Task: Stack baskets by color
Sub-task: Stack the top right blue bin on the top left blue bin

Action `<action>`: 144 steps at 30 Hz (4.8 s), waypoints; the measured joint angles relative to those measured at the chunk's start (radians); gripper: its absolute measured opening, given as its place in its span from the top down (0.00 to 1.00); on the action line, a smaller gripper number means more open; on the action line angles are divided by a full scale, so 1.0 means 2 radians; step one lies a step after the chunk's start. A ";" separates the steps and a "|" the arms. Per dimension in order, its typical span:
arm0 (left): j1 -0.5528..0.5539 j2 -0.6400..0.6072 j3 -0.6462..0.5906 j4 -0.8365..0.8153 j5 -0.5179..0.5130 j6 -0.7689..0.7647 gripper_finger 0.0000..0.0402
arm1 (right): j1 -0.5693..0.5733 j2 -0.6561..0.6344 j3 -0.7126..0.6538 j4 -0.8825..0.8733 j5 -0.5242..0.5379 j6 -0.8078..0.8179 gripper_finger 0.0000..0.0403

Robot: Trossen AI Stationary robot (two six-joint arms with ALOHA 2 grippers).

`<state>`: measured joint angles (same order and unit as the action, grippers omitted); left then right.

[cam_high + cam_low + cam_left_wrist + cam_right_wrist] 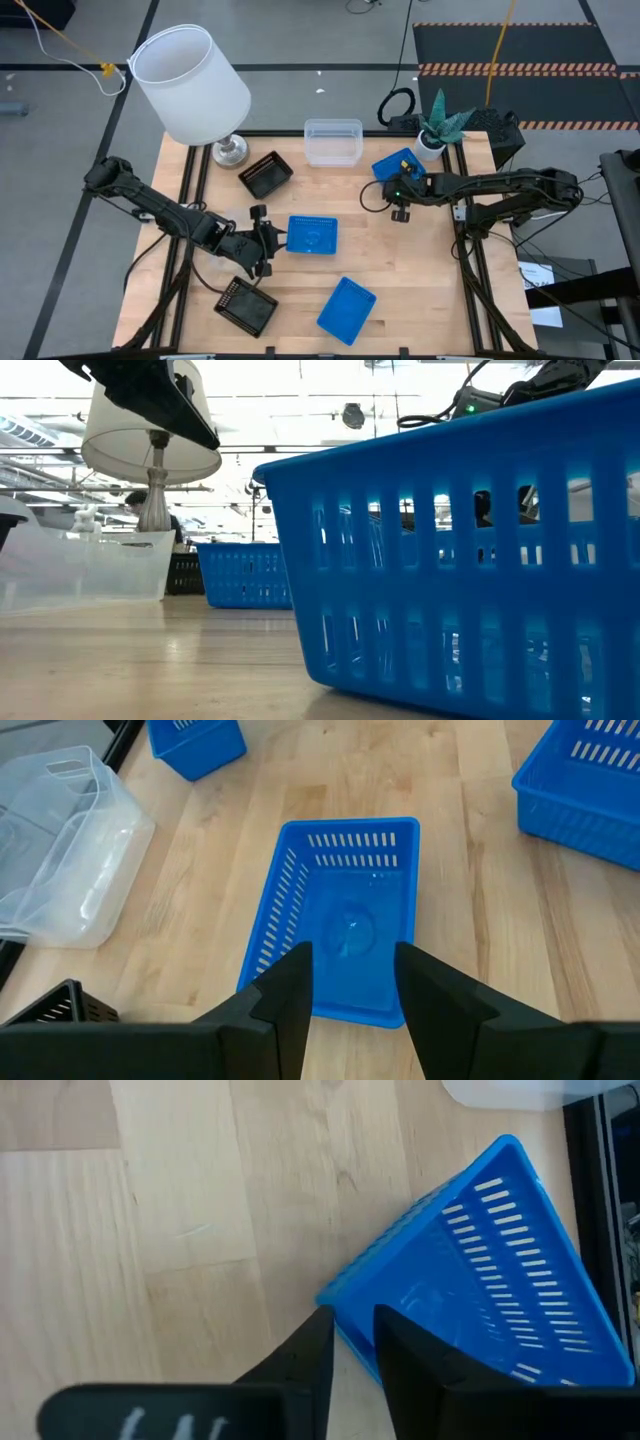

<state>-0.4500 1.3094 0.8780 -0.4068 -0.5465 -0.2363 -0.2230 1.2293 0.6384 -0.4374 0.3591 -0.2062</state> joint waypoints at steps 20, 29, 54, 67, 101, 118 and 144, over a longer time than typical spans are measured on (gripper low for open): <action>0.000 0.000 0.000 0.000 0.000 0.000 0.64 | 0.000 0.000 0.000 0.015 -0.005 0.044 0.83; 0.000 0.000 0.000 0.000 0.000 0.000 0.64 | -0.002 0.000 0.002 -0.010 0.005 0.045 0.65; 0.000 0.000 0.000 0.013 0.000 0.012 0.64 | 0.016 0.000 0.125 -0.095 -0.050 0.170 0.98; 0.000 0.000 0.053 0.088 0.001 0.112 0.63 | 0.163 0.050 0.265 -0.087 -0.009 0.160 0.98; 0.060 0.079 0.112 0.050 -0.066 0.251 0.46 | 0.197 0.228 0.406 0.021 -0.010 -0.040 0.97; 0.082 0.089 0.112 0.021 -0.023 0.265 0.82 | 0.200 0.228 0.406 0.023 -0.009 -0.062 0.96; 0.041 0.068 0.111 -0.056 0.046 0.222 0.97 | 0.337 0.094 0.393 0.029 0.164 -0.038 0.53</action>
<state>-0.3681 1.4459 1.1007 -0.5181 -0.4552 0.2086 0.4503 1.4180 1.4250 -0.3797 0.6871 -0.2812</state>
